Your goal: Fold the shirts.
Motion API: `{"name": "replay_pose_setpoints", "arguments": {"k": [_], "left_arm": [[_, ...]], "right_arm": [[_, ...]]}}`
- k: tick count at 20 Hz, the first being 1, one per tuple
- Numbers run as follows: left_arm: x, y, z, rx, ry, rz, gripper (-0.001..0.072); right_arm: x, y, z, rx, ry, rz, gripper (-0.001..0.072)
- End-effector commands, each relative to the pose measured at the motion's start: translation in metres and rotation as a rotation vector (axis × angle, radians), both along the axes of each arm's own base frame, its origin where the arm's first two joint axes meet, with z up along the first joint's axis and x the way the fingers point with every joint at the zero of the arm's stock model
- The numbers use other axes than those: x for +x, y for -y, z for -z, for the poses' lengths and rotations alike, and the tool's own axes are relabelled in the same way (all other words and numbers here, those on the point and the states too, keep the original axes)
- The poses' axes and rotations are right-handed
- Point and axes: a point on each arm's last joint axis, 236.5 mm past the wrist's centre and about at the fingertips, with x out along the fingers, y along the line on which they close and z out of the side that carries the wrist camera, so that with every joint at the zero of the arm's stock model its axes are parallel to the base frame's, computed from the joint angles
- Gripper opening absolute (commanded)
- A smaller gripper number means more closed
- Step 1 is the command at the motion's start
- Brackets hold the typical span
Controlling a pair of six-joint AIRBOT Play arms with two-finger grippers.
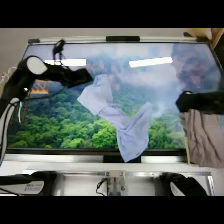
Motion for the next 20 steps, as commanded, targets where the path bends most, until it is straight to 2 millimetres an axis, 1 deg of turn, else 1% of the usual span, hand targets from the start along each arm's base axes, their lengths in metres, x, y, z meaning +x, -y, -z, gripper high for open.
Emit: {"name": "replay_pose_setpoints", "arguments": {"k": [1, 2, 3, 4, 5, 7, 10, 13, 14, 16, 17, 18, 19, 20], "left_arm": [[0.001, -0.092, 0.066, 0.042, -0.234, -0.155, 0.0720], [0.000, -0.097, 0.087, 0.045, -0.279, -0.165, 0.0720], [0.000, -0.097, 0.106, 0.047, -0.316, -0.167, 0.0720], [-0.001, -0.092, 0.122, 0.041, -0.350, -0.162, 0.0720], [0.001, -0.084, 0.134, 0.025, -0.368, -0.161, 0.0720], [0.008, -0.066, 0.151, -0.008, -0.377, -0.161, 0.0720], [0.012, -0.047, 0.167, -0.015, -0.372, -0.154, 0.0718], [0.007, -0.029, 0.183, -0.041, -0.411, -0.139, 0.0718], [0.008, -0.024, 0.187, -0.052, -0.413, -0.142, 0.0718], [0.017, -0.018, 0.187, -0.057, -0.376, -0.153, 0.0704], [0.021, -0.015, 0.186, -0.060, -0.359, -0.157, 0.0581], [0.024, -0.013, 0.185, -0.063, -0.343, -0.161, 0.0399], [0.026, -0.011, 0.185, -0.064, -0.334, -0.163, 0.0274], [0.027, -0.011, 0.184, -0.065, -0.331, -0.164, 0.0186]], "right_arm": [[0.032, -0.029, 0.072, 0.067, -0.148, -0.033, 0.0549], [0.038, -0.036, 0.090, 0.086, -0.189, -0.035, 0.0549], [0.042, -0.042, 0.105, 0.103, -0.227, -0.044, 0.0549], [0.045, -0.050, 0.118, 0.122, -0.263, -0.057, 0.0549], [0.047, -0.055, 0.129, 0.135, -0.295, -0.067, 0.0549], [0.048, -0.057, 0.143, 0.135, -0.337, -0.069, 0.0549], [0.048, -0.055, 0.147, 0.125, -0.347, -0.071, 0.0549], [0.048, -0.055, 0.147, 0.125, -0.348, -0.074, 0.0549], [0.048, -0.055, 0.148, 0.124, -0.348, -0.073, 0.0549], [0.048, -0.055, 0.147, 0.125, -0.348, -0.074, 0.0549], [0.048, -0.055, 0.148, 0.124, -0.346, -0.074, 0.0549], [0.049, -0.055, 0.150, 0.125, -0.342, -0.071, 0.0549], [0.050, -0.055, 0.154, 0.125, -0.344, -0.069, 0.0549], [0.050, -0.055, 0.160, 0.126, -0.346, -0.065, 0.0550]]}}
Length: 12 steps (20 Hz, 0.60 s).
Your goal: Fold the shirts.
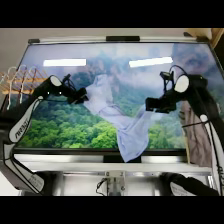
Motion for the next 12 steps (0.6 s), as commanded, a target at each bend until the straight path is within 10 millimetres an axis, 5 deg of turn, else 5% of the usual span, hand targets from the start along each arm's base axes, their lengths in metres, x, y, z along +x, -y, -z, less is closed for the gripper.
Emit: {"name": "replay_pose_setpoints", "arguments": {"k": [1, 7, 12], "left_arm": [[0.008, 0.007, -0.004, -0.011, 0.040, -0.007, 0.0068], [0.013, 0.007, -0.047, -0.003, 0.160, 0.066, 0.0034], [0.015, 0.008, -0.081, -0.005, 0.237, 0.086, 0.0034]], "right_arm": [[0.003, -0.001, 0.017, 0.004, -0.003, 0.011, 0.0550], [0.030, -0.016, 0.075, 0.053, -0.026, 0.065, 0.0550], [0.021, -0.033, 0.115, 0.113, -0.149, 0.087, 0.0550]]}}
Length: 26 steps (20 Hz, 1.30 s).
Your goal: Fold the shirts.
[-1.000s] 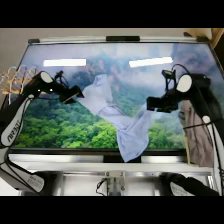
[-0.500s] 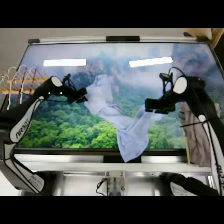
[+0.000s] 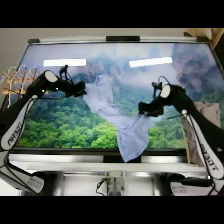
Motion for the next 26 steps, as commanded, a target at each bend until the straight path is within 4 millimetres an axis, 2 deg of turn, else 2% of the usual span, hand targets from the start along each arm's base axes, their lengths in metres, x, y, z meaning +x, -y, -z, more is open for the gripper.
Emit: {"name": "replay_pose_setpoints", "arguments": {"k": [1, 3, 4, 5, 7, 9, 10, 11, 13, 14, 15, 16, 17, 18, 19, 20, 21, 22, 23, 24, 25, 26], "left_arm": [[0.001, 0.000, -0.023, -0.002, 0.053, 0.012, 0.0034], [0.002, 0.000, -0.034, -0.004, 0.074, 0.013, 0.0034], [0.002, 0.000, -0.041, -0.006, 0.089, 0.013, 0.0034], [0.002, 0.000, -0.050, -0.006, 0.110, 0.019, 0.0034], [0.002, -0.003, -0.076, 0.003, 0.181, 0.042, 0.0034], [0.001, -0.011, -0.122, 0.000, 0.278, 0.044, 0.0033], [-0.002, -0.014, -0.159, 0.008, 0.366, 0.073, 0.0033], [-0.007, -0.017, -0.202, 0.018, 0.466, 0.101, 0.0033], [-0.030, -0.028, -0.313, 0.038, 0.716, 0.115, 0.0033], [-0.052, -0.037, -0.376, 0.041, 0.855, 0.095, 0.0033], [-0.079, -0.046, -0.432, 0.047, 0.982, 0.073, 0.0033], [-0.114, -0.056, -0.485, 0.056, 1.110, 0.048, 0.0033], [-0.149, -0.064, -0.524, 0.066, 1.210, 0.023, 0.0033], [-0.185, -0.073, -0.555, 0.067, 1.288, -0.015, 0.0033], [-0.218, -0.080, -0.574, 0.061, 1.333, -0.059, 0.0033], [-0.241, -0.086, -0.580, 0.070, 1.343, -0.087, 0.0033], [-0.263, -0.090, -0.576, 0.097, 1.325, -0.100, 0.0033], [-0.275, -0.095, -0.564, 0.128, 1.272, -0.109, 0.0033], [-0.284, -0.101, -0.545, 0.161, 1.196, -0.117, 0.0033], [-0.289, -0.108, -0.519, 0.203, 1.092, -0.123, 0.0033], [-0.290, -0.115, -0.489, 0.243, 0.974, -0.117, 0.0033], [-0.290, -0.119, -0.460, 0.275, 0.867, -0.099, 0.0033]], "right_arm": [[-0.005, -0.018, 0.025, 0.070, -0.077, 0.027, 0.0550], [-0.010, -0.027, 0.031, 0.108, -0.119, 0.036, 0.0545], [-0.012, -0.031, 0.031, 0.128, -0.126, 0.025, 0.0379], [-0.013, -0.035, 0.029, 0.145, -0.129, 0.018, 0.0071], [-0.012, -0.036, 0.016, 0.153, -0.112, -0.028, 0.0072], [0.005, -0.033, -0.022, 0.134, 0.015, -0.136, 0.0072], [0.018, -0.029, -0.055, 0.118, 0.119, -0.199, 0.0072], [0.034, -0.023, -0.097, 0.088, 0.244, -0.239, 0.0072], [0.057, -0.006, -0.197, 0.023, 0.514, -0.249, 0.0072], [0.059, 0.002, -0.259, -0.002, 0.671, -0.238, 0.0072], [0.052, 0.007, -0.315, -0.012, 0.812, -0.227, 0.0072], [0.036, 0.011, -0.372, -0.019, 0.961, -0.211, 0.0072], [0.016, 0.015, -0.417, -0.014, 1.084, -0.196, 0.0072], [-0.009, 0.018, -0.458, -0.004, 1.198, -0.181, 0.0072], [-0.035, 0.023, -0.490, 0.001, 1.295, -0.166, 0.0072], [-0.059, 0.027, -0.512, 0.003, 1.367, -0.157, 0.0072], [-0.081, 0.032, -0.529, -0.002, 1.422, -0.149, 0.0072], [-0.099, 0.037, -0.538, -0.011, 1.455, -0.142, 0.0072], [-0.113, 0.042, -0.539, -0.021, 1.454, -0.132, 0.0072], [-0.121, 0.047, -0.531, -0.033, 1.417, -0.121, 0.0072], [-0.125, 0.052, -0.514, -0.049, 1.341, -0.109, 0.0072], [-0.127, 0.060, -0.488, -0.078, 1.226, -0.095, 0.0072]]}}
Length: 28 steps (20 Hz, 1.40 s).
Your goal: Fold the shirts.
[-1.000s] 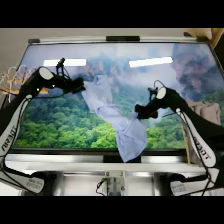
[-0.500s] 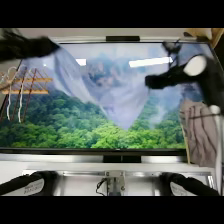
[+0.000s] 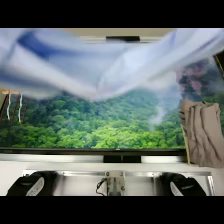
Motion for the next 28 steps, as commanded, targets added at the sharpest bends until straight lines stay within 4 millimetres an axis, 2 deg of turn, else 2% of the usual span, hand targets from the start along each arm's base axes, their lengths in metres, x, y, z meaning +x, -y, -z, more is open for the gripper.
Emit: {"name": "replay_pose_setpoints", "arguments": {"k": [1, 4, 7, 9, 10, 12, 15, 16, 18, 20, 21, 22, 23, 24, 26, 27, 28], "left_arm": [[-0.026, -0.024, 0.092, 0.079, -0.354, -0.089, 0.0033], [-0.010, -0.024, 0.175, 0.089, -0.590, -0.071, 0.0033], [0.012, -0.024, 0.281, 0.085, -0.805, -0.063, 0.0033], [0.033, -0.024, 0.349, 0.036, -0.888, -0.084, 0.0033], [0.047, -0.021, 0.377, -0.008, -0.894, -0.097, 0.0033], [0.080, -0.018, 0.412, -0.104, -0.881, -0.129, 0.0033], [0.134, -0.021, 0.437, -0.199, -0.855, -0.188, 0.0033], [0.155, -0.025, 0.441, -0.226, -0.831, -0.213, 0.0034], [0.191, -0.032, 0.448, -0.276, -0.787, -0.257, 0.0034], [0.216, -0.033, 0.460, -0.344, -0.782, -0.288, 0.0035], [0.221, -0.031, 0.471, -0.376, -0.809, -0.295, 0.0037], [0.222, -0.027, 0.481, -0.400, -0.847, -0.293, 0.0096], [0.220, -0.024, 0.486, -0.399, -0.879, -0.281, 0.0347], [0.220, -0.029, 0.483, -0.345, -0.877, -0.247, 0.0720], [0.206, -0.051, 0.464, -0.241, -0.937, -0.171, 0.0706], [0.192, -0.063, 0.455, -0.231, -1.002, -0.152, 0.0674], [0.174, -0.072, 0.450, -0.231, -1.080, -0.127, 0.0527]], "right_arm": [[-0.029, 0.031, 0.055, -0.038, -0.243, 0.118, 0.0072], [-0.026, 0.051, 0.150, -0.140, -0.567, 0.201, 0.0072], [-0.013, 0.051, 0.256, -0.178, -0.797, 0.217, 0.0072], [0.012, 0.047, 0.319, -0.159, -0.803, 0.231, 0.0072], [0.031, 0.045, 0.341, -0.134, -0.765, 0.243, 0.0072], [0.074, 0.039, 0.368, -0.053, -0.674, 0.277, 0.0072], [0.144, 0.027, 0.382, 0.098, -0.550, 0.313, 0.0072], [0.162, 0.022, 0.388, 0.157, -0.531, 0.323, 0.0072], [0.185, 0.014, 0.410, 0.259, -0.567, 0.353, 0.0073], [0.193, 0.004, 0.440, 0.338, -0.654, 0.376, 0.0072], [0.192, 0.000, 0.451, 0.386, -0.696, 0.389, 0.0072], [0.190, -0.003, 0.455, 0.407, -0.720, 0.393, 0.0072], [0.188, -0.004, 0.453, 0.395, -0.720, 0.383, 0.0072], [0.185, -0.004, 0.446, 0.372, -0.717, 0.365, 0.0072], [0.173, -0.006, 0.427, 0.288, -0.699, 0.303, 0.0072], [0.166, -0.007, 0.418, 0.242, -0.691, 0.269, 0.0072], [0.158, -0.008, 0.412, 0.204, -0.692, 0.239, 0.0072]]}}
